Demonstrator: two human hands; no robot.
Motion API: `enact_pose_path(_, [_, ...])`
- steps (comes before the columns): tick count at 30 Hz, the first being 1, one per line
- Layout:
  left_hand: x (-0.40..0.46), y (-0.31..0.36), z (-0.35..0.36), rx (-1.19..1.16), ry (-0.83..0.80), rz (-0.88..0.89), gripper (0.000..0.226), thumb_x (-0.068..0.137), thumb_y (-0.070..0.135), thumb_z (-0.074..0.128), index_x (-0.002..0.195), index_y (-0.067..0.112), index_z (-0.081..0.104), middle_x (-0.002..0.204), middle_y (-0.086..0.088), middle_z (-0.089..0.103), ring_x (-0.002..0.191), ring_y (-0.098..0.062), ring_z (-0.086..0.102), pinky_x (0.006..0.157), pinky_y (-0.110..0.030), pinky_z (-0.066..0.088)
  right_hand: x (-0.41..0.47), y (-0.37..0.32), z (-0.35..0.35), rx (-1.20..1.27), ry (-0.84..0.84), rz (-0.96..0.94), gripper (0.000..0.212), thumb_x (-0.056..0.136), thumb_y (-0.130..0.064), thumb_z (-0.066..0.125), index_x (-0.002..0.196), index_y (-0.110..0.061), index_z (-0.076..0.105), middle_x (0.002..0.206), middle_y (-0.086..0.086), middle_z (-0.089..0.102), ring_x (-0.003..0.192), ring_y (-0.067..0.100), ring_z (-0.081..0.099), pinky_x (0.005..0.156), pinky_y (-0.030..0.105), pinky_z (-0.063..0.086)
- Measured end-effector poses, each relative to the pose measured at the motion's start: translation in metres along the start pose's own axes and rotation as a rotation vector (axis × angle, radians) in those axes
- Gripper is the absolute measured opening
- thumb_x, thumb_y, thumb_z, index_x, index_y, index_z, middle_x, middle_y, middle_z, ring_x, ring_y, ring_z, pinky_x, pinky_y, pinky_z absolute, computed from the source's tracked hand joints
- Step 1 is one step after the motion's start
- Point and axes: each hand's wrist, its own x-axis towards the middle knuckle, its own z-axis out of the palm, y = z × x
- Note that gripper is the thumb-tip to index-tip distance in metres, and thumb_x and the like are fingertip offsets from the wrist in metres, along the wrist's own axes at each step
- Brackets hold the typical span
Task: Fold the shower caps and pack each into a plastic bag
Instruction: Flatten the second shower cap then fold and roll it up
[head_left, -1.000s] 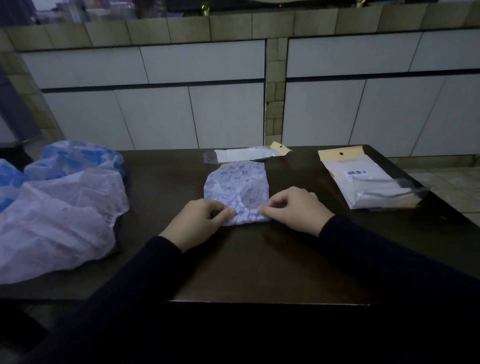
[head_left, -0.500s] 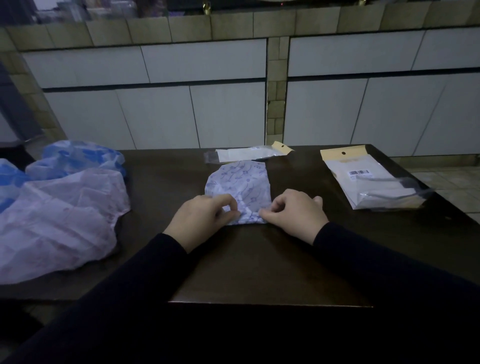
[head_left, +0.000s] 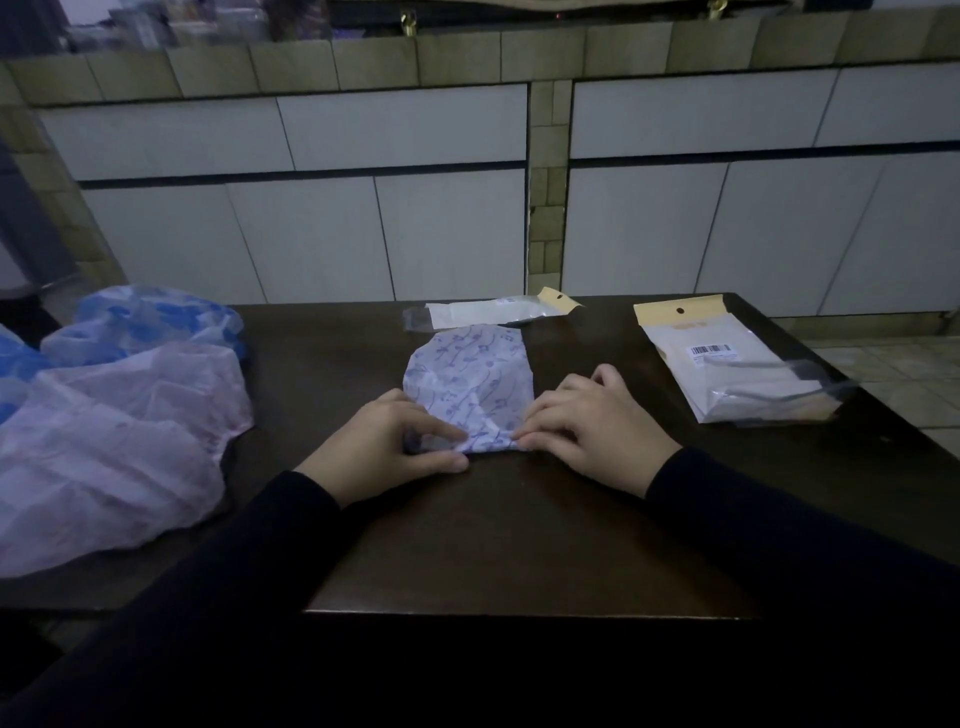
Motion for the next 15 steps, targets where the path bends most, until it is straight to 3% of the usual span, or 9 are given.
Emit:
enact_pose_path(4, [0.003, -0.007, -0.002, 0.059, -0.031, 0.025, 0.055, 0.066, 0.076, 0.057, 0.105, 0.041, 0.071, 0.074, 0.016, 0.057, 0.091, -0.002, 0.048, 0.076, -0.015, 0.040, 0.005, 0.001, 0.001, 0.054, -0.053, 0.101, 0.042, 0.078, -0.066, 0.058, 0.112, -0.042, 0.067, 0.112, -0.025, 0.059, 0.101, -0.001, 0.043, 0.098, 0.033, 0.023])
enact_pose_path(8, [0.003, -0.009, -0.003, 0.127, 0.005, 0.121, 0.048, 0.077, 0.071, 0.052, 0.103, 0.037, 0.074, 0.095, 0.017, 0.056, 0.094, -0.003, 0.047, 0.080, -0.014, 0.040, 0.012, 0.005, 0.002, 0.168, -0.075, 0.184, 0.036, 0.078, -0.061, 0.063, 0.106, -0.041, 0.071, 0.105, -0.022, 0.063, 0.096, -0.004, 0.046, 0.102, 0.035, 0.023])
enact_pose_path(11, [0.000, -0.006, -0.003, 0.137, 0.012, 0.176, 0.044, 0.085, 0.058, 0.051, 0.097, 0.025, 0.077, 0.097, 0.013, 0.059, 0.087, 0.003, 0.050, 0.073, -0.006, 0.039, 0.011, 0.005, 0.001, 0.098, -0.067, 0.119, 0.034, 0.084, -0.059, 0.058, 0.110, -0.040, 0.069, 0.104, -0.019, 0.063, 0.092, -0.002, 0.048, 0.092, 0.028, 0.027])
enact_pose_path(15, [-0.001, -0.005, -0.003, 0.132, -0.001, 0.156, 0.042, 0.088, 0.055, 0.050, 0.099, 0.024, 0.076, 0.096, 0.012, 0.058, 0.083, 0.007, 0.052, 0.071, -0.006, 0.039, 0.009, 0.004, 0.001, 0.000, -0.054, 0.046, 0.035, 0.091, -0.057, 0.048, 0.112, -0.038, 0.067, 0.101, -0.015, 0.064, 0.094, 0.003, 0.052, 0.088, 0.028, 0.031])
